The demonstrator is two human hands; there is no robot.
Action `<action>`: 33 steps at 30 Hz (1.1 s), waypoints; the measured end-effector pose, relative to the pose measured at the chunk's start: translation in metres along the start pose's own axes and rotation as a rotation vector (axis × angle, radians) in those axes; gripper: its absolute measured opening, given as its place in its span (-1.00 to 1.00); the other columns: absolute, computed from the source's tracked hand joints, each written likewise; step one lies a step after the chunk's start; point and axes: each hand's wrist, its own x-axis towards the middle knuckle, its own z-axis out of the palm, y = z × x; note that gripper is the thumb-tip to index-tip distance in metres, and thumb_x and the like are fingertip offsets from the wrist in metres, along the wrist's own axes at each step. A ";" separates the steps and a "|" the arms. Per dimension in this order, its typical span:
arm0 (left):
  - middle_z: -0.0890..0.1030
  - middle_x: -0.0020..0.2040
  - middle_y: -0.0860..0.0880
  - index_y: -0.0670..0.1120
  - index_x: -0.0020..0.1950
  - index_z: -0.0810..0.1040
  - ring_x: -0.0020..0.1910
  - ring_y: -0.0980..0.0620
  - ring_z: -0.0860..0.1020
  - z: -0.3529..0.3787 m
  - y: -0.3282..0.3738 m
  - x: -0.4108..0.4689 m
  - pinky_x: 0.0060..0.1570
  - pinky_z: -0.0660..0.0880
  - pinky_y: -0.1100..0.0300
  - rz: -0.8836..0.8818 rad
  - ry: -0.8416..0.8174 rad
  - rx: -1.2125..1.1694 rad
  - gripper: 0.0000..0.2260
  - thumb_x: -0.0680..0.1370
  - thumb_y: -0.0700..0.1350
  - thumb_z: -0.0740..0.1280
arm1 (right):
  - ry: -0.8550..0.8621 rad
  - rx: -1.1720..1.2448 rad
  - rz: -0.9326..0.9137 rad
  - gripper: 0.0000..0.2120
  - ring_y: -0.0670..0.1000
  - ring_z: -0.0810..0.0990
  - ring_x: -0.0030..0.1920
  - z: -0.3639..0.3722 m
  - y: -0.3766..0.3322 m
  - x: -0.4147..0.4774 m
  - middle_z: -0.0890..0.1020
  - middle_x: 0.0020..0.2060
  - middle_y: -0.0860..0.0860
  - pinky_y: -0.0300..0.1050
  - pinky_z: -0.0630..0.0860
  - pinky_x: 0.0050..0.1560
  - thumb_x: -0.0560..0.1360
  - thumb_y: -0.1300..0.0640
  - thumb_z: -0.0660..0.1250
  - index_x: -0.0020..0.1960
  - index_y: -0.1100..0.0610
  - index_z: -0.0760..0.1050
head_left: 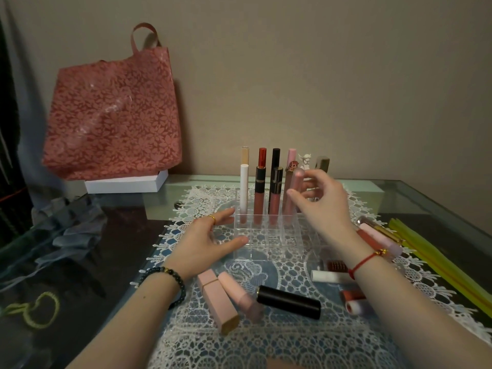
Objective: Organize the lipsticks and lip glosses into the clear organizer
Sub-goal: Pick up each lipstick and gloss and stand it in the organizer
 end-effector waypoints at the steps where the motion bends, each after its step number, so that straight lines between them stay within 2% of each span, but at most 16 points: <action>1: 0.46 0.14 0.23 0.09 0.35 0.33 0.16 0.29 0.42 0.000 0.000 0.000 0.21 0.33 0.29 0.004 -0.001 0.005 -0.21 0.17 0.35 0.31 | -0.003 -0.003 0.004 -0.71 -0.21 0.54 -0.26 0.000 0.001 0.000 0.55 -0.21 -0.16 -0.50 0.43 -0.40 0.36 0.16 0.43 0.01 -0.07 0.44; 5: 0.47 0.10 0.26 0.10 0.34 0.34 0.00 0.38 0.45 0.000 -0.001 0.000 0.03 0.33 0.50 0.018 0.011 0.020 -0.22 0.17 0.35 0.31 | -0.006 -0.015 0.011 -0.70 -0.21 0.53 -0.26 0.001 0.002 0.000 0.54 -0.21 -0.16 -0.50 0.43 -0.40 0.37 0.16 0.42 0.02 -0.06 0.43; 8: 0.45 0.07 0.28 0.09 0.35 0.34 -0.05 0.34 0.48 0.001 0.000 0.001 -0.05 0.34 0.53 0.024 0.018 0.027 -0.21 0.17 0.36 0.30 | -0.017 -0.016 0.014 -0.69 -0.21 0.53 -0.25 0.001 0.002 0.000 0.54 -0.20 -0.15 -0.51 0.44 -0.36 0.38 0.17 0.42 0.05 -0.05 0.43; 10: 0.45 0.08 0.27 0.09 0.34 0.34 0.01 0.33 0.48 0.001 0.000 0.001 -0.07 0.36 0.49 0.024 0.024 0.025 -0.23 0.18 0.34 0.30 | -0.018 -0.011 0.015 -0.68 -0.20 0.53 -0.26 0.001 0.002 0.000 0.54 -0.21 -0.14 -0.49 0.46 -0.34 0.38 0.19 0.42 0.04 -0.06 0.42; 12: 0.47 0.10 0.24 0.09 0.35 0.33 0.03 0.41 0.36 0.001 0.001 0.000 -0.04 0.37 0.42 0.021 0.025 0.019 -0.24 0.19 0.32 0.31 | -0.019 -0.007 0.019 -0.68 -0.18 0.53 -0.27 0.001 0.003 0.000 0.55 -0.22 -0.12 -0.42 0.50 -0.32 0.37 0.20 0.42 0.03 -0.05 0.42; 14: 0.48 0.13 0.21 0.08 0.35 0.33 0.07 0.28 0.47 0.001 0.001 0.000 0.04 0.37 0.37 0.020 0.021 0.027 -0.22 0.18 0.33 0.30 | -0.021 -0.014 0.022 -0.68 -0.16 0.54 -0.27 0.002 0.004 -0.001 0.56 -0.22 -0.10 -0.35 0.52 -0.30 0.36 0.20 0.43 0.03 -0.04 0.43; 16: 0.49 0.15 0.18 0.08 0.35 0.33 0.09 0.23 0.49 0.001 0.001 0.000 0.12 0.36 0.34 0.022 0.019 0.033 -0.21 0.17 0.35 0.29 | -0.024 -0.025 0.026 -0.67 -0.16 0.54 -0.27 0.002 0.005 -0.001 0.56 -0.22 -0.11 -0.37 0.49 -0.32 0.36 0.20 0.44 0.04 -0.04 0.43; 22: 0.50 0.19 0.14 0.06 0.36 0.33 0.15 0.26 0.43 0.001 -0.001 0.001 0.19 0.33 0.31 0.026 0.016 0.030 -0.21 0.18 0.34 0.30 | -0.040 -0.046 0.030 -0.64 -0.19 0.54 -0.29 0.004 0.009 -0.002 0.55 -0.25 -0.11 -0.42 0.48 -0.34 0.34 0.21 0.45 0.04 -0.04 0.41; 28: 0.49 0.16 0.17 0.07 0.35 0.33 0.07 0.21 0.51 0.001 0.000 0.001 0.08 0.36 0.36 0.030 0.028 0.039 -0.21 0.17 0.35 0.29 | -0.054 -0.049 0.023 -0.63 -0.18 0.53 -0.30 0.006 0.010 -0.003 0.55 -0.26 -0.09 -0.48 0.47 -0.31 0.34 0.24 0.45 0.02 -0.06 0.40; 29: 0.49 0.16 0.18 0.07 0.35 0.33 0.07 0.26 0.49 0.001 0.000 0.001 0.06 0.37 0.34 0.032 0.030 0.038 -0.21 0.17 0.35 0.29 | -0.059 -0.049 0.024 -0.64 -0.18 0.53 -0.30 0.007 0.010 -0.003 0.55 -0.26 -0.09 -0.48 0.46 -0.32 0.34 0.24 0.44 0.03 -0.04 0.41; 31: 0.48 0.14 0.20 0.07 0.35 0.32 0.04 0.42 0.31 0.001 0.001 0.001 0.05 0.42 0.28 0.033 0.031 0.038 -0.22 0.18 0.34 0.29 | -0.063 -0.049 0.025 -0.65 -0.19 0.52 -0.30 0.007 0.010 -0.004 0.55 -0.26 -0.09 -0.48 0.45 -0.33 0.35 0.24 0.44 0.04 -0.02 0.43; 32: 0.48 0.13 0.21 0.07 0.35 0.33 0.03 0.43 0.29 0.001 0.001 0.001 0.04 0.42 0.29 0.033 0.031 0.038 -0.22 0.18 0.34 0.29 | -0.063 -0.047 0.024 -0.65 -0.19 0.52 -0.30 0.007 0.010 -0.004 0.55 -0.26 -0.10 -0.48 0.45 -0.33 0.35 0.25 0.44 0.04 -0.01 0.43; 33: 0.47 0.12 0.22 0.08 0.35 0.33 0.05 0.39 0.36 0.001 0.001 0.001 0.02 0.40 0.33 0.031 0.031 0.037 -0.22 0.18 0.34 0.29 | -0.062 -0.045 0.023 -0.65 -0.19 0.52 -0.30 0.007 0.011 -0.004 0.55 -0.26 -0.09 -0.48 0.45 -0.33 0.34 0.25 0.44 0.04 -0.01 0.43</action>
